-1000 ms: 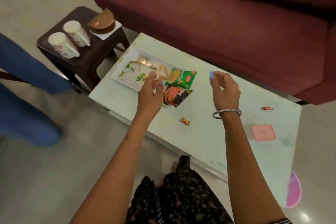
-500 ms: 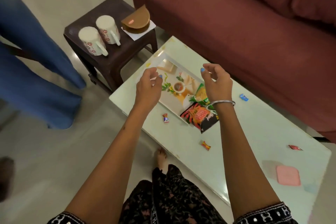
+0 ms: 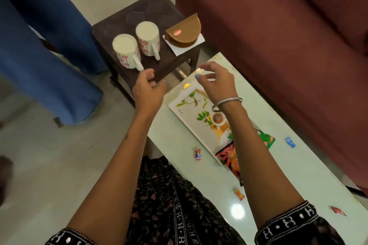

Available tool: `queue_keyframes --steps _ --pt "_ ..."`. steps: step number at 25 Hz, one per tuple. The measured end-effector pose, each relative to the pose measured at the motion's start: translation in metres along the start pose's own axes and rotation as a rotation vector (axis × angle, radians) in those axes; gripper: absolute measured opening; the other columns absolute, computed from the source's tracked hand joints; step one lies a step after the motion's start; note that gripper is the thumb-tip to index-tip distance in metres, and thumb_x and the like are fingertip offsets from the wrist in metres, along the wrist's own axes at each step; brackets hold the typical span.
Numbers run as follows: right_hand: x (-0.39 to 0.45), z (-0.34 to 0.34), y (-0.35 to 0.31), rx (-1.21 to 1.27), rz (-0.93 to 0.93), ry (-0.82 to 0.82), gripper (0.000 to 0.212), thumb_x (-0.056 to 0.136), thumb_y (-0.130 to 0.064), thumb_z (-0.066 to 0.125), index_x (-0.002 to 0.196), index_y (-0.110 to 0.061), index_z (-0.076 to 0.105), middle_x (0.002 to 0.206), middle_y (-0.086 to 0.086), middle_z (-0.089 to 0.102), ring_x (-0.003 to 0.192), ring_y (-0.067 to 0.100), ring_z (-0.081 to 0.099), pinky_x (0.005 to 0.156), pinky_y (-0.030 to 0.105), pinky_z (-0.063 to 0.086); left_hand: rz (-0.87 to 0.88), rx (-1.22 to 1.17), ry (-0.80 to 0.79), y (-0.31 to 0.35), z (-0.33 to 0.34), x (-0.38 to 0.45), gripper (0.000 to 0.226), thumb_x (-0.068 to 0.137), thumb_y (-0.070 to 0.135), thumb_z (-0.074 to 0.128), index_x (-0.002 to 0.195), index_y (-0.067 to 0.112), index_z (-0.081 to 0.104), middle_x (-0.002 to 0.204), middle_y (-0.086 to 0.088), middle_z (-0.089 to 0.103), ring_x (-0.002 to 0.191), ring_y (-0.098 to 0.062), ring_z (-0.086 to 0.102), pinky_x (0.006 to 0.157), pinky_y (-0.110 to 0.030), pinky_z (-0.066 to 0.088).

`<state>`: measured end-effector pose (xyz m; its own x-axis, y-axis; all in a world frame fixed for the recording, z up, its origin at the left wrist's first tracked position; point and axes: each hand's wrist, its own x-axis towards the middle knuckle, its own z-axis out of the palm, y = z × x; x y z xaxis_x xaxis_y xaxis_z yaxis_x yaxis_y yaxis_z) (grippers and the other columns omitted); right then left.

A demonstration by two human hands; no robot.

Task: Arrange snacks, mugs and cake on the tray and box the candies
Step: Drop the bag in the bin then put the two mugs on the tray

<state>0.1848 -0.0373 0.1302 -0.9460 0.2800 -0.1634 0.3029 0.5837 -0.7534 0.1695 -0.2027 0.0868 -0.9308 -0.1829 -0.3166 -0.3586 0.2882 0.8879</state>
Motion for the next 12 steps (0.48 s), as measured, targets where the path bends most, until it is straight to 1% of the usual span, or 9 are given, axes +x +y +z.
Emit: queue_keyframes --steps 1,2,3,5,7,10,12 --pt "0.012 0.009 -0.007 -0.028 -0.005 -0.027 0.031 0.083 -0.021 0.065 0.113 -0.014 0.062 0.116 0.003 0.066 0.098 0.021 0.063 0.084 0.032 0.052 -0.012 0.021 0.029 0.0 -0.005 0.016 0.045 0.08 0.018 0.066 0.122 0.016 0.049 0.125 -0.002 0.055 0.106 -0.015 0.056 0.078 -0.019 0.046" --pt "0.027 0.021 -0.014 -0.052 -0.007 -0.059 0.034 0.081 -0.022 0.067 0.114 -0.014 0.062 0.116 0.004 0.065 0.098 0.021 0.063 0.083 0.031 0.051 -0.023 0.055 0.061 -0.001 -0.013 0.035 0.046 0.079 0.018 0.067 0.122 0.016 0.049 0.127 -0.003 0.054 0.108 -0.015 0.054 0.079 -0.019 0.046" --pt "0.04 0.032 -0.021 -0.071 -0.008 -0.093 0.038 0.079 -0.022 0.069 0.115 -0.014 0.061 0.117 0.005 0.065 0.099 0.021 0.062 0.083 0.029 0.05 -0.025 0.096 0.091 -0.002 -0.02 0.052 0.049 0.078 0.018 0.069 0.122 0.015 0.049 0.128 -0.004 0.053 0.111 -0.016 0.053 0.084 -0.022 0.048" --pt "0.069 0.054 -0.035 -0.118 -0.016 -0.155 0.045 0.076 -0.024 0.072 0.118 -0.014 0.059 0.119 0.005 0.064 0.102 0.021 0.061 0.083 0.028 0.049 -0.022 0.18 0.114 -0.006 -0.036 0.085 0.058 0.074 0.018 0.073 0.125 0.014 0.046 0.131 -0.006 0.05 0.119 -0.019 0.048 0.098 -0.036 0.046" --pt "0.103 0.078 -0.049 -0.189 -0.039 -0.198 0.054 0.072 -0.027 0.075 0.121 -0.014 0.056 0.121 0.006 0.062 0.104 0.022 0.06 0.085 0.03 0.049 -0.02 0.277 0.07 -0.007 -0.05 0.119 0.072 0.071 0.019 0.076 0.133 0.013 0.04 0.138 -0.008 0.044 0.128 -0.022 0.042 0.106 -0.042 0.04" --pt "0.148 0.113 -0.064 -0.31 -0.096 -0.258 0.067 0.069 -0.025 0.077 0.127 -0.01 0.048 0.126 0.012 0.057 0.113 0.028 0.055 0.093 0.039 0.048 0.037 0.455 -0.063 -0.011 -0.064 0.161 0.093 0.064 0.019 0.082 0.141 0.01 0.029 0.146 -0.012 0.035 0.137 -0.026 0.031 0.113 -0.043 0.029" --pt "0.175 0.132 -0.07 -0.403 -0.124 -0.301 0.073 0.069 -0.024 0.077 0.131 -0.009 0.042 0.133 0.013 0.05 0.121 0.03 0.048 0.099 0.038 0.043 0.052 0.539 -0.161 -0.014 -0.066 0.185 0.102 0.062 0.02 0.084 0.143 0.01 0.023 0.15 -0.013 0.029 0.14 -0.028 0.024 0.114 -0.043 0.024"
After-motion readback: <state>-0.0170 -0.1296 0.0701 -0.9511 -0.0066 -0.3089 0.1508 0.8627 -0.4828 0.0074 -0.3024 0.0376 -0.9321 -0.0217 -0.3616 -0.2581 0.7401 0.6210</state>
